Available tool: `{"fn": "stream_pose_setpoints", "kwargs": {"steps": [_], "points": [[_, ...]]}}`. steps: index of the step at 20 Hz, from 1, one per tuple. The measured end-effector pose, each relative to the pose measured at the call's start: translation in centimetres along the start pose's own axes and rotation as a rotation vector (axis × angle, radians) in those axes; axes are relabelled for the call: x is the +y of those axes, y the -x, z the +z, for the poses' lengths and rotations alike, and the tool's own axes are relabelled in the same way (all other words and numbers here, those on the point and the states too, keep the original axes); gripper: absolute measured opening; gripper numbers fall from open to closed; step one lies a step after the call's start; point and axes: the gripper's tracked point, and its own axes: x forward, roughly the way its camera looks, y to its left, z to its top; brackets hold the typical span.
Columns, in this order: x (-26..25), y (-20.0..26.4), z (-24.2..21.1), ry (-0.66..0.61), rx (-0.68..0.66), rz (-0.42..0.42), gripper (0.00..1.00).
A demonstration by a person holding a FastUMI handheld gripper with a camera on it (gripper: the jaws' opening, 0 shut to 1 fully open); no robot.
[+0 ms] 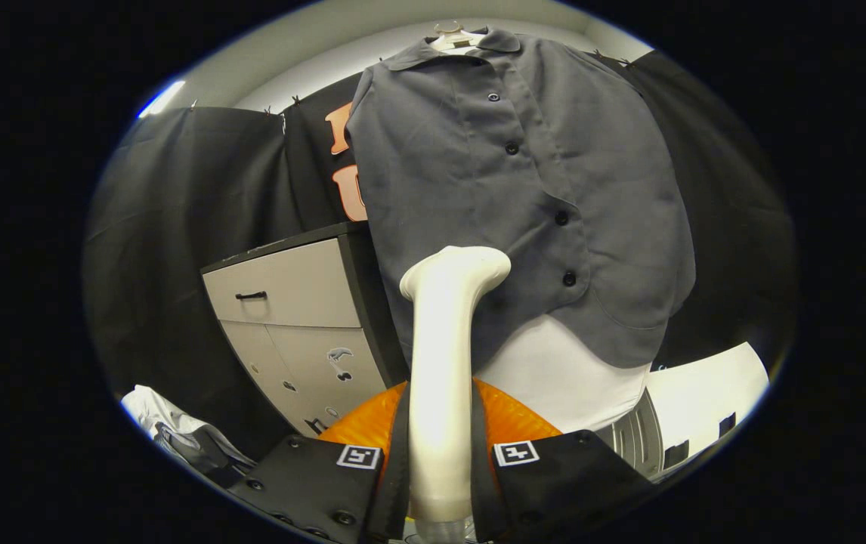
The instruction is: Iron the clothes twice with a garment steamer, once on the left side and once on the right side.
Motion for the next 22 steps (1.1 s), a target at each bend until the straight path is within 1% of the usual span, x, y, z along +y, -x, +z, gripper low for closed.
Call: {"fn": "stream_pose_setpoints", "kwargs": {"steps": [2, 5, 8, 12, 17, 22], "points": [[0.5, 1.0, 0.7, 0.005, -0.004, 0.018, 0.41], [1.0, 2.8, 3.6, 0.012, -0.047, 0.039, 0.41], [1.2, 5.0, 8.3, 0.018, -0.141, 0.053, 0.41], [0.3, 8.0, 15.3, 0.016, -0.272, 0.045, 0.4], [-3.3, 10.3, 22.8, 0.026, -0.432, -0.035, 0.4], [-7.0, 10.5, 27.4, 0.064, -0.492, -0.12, 0.4]]}}
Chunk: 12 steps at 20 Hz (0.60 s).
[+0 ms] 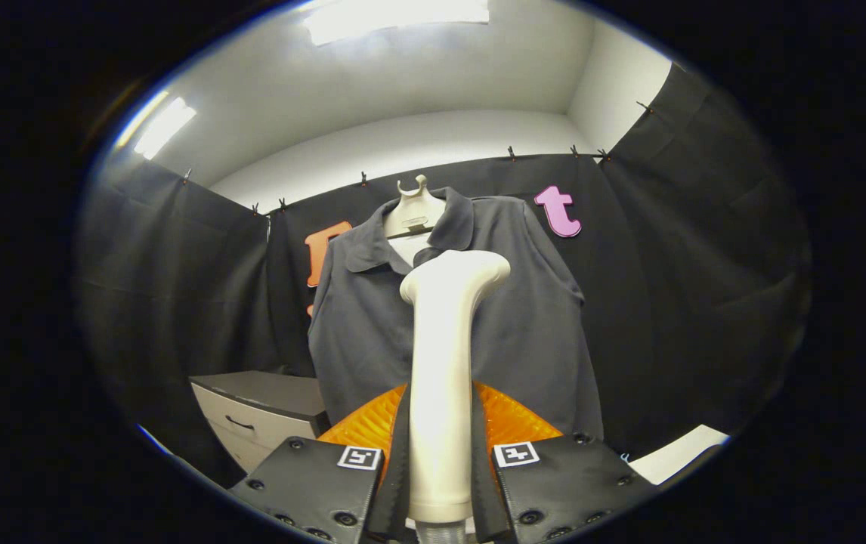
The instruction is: Iron the clothes twice with a garment steamer, once on the left side and once on the right side.
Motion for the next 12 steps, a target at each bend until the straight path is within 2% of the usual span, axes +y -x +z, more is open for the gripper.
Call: {"fn": "stream_pose_setpoints", "kwargs": {"steps": [7, 12], "points": [[-3.7, -4.1, 1.4, -0.023, -0.007, -0.045, 0.4], [-4.2, -6.3, 1.0, -0.028, 0.007, -0.044, 0.4]]}}
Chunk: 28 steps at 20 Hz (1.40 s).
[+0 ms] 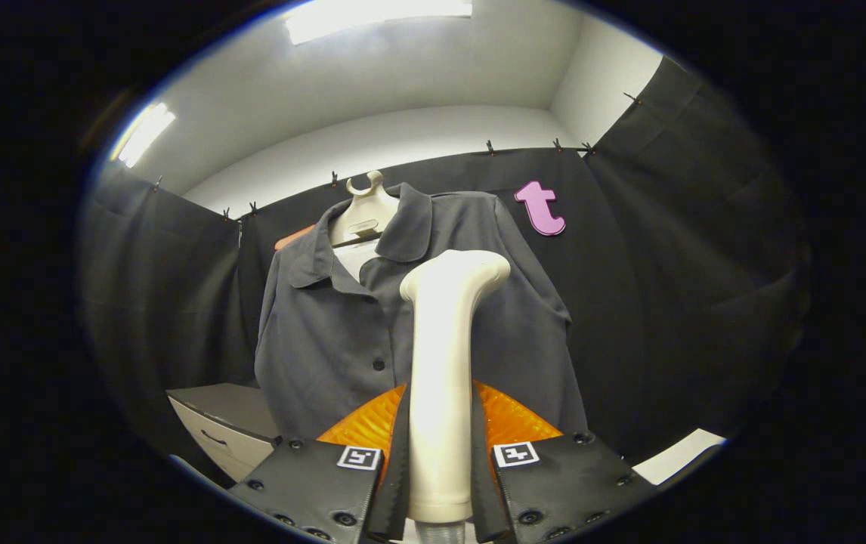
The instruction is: Iron the clothes twice with a garment steamer, once on the left side and once on the right side.
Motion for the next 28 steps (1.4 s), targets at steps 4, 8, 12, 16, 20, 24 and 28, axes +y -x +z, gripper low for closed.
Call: {"fn": "stream_pose_setpoints", "kwargs": {"steps": [4, 8, 12, 16, 20, 24, 28], "points": [[0.0, -1.3, -0.4, -0.005, 0.005, -0.004, 0.4], [0.0, -1.7, -1.1, 0.002, 0.01, -0.008, 0.4], [0.1, -1.3, -1.7, 0.014, 0.014, -0.011, 0.4], [0.1, -0.8, -2.4, 0.011, 0.02, -0.02, 0.4], [0.2, -0.3, -3.5, 0.009, 0.031, -0.022, 0.4], [0.0, 0.5, -4.7, 0.007, 0.046, -0.029, 0.4], [-0.3, 1.3, -6.0, 0.018, 0.07, -0.042, 0.4]]}}
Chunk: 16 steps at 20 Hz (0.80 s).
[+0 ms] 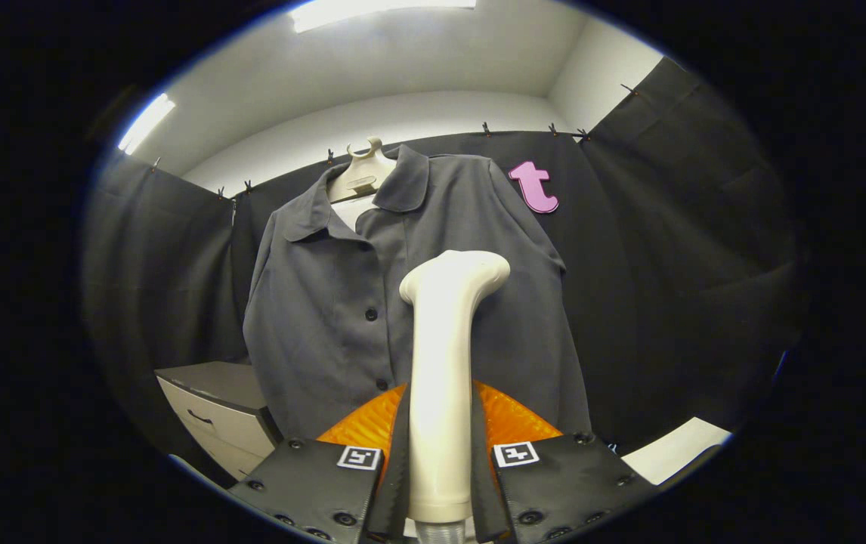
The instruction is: Iron the clothes twice with a garment steamer, once on the left side and once on the right side.
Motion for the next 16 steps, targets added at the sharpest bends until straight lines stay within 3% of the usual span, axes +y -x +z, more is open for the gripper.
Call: {"fn": "stream_pose_setpoints", "kwargs": {"steps": [16], "points": [[-1.6, 4.2, -8.6, -0.033, 0.153, -0.04, 0.41]]}}
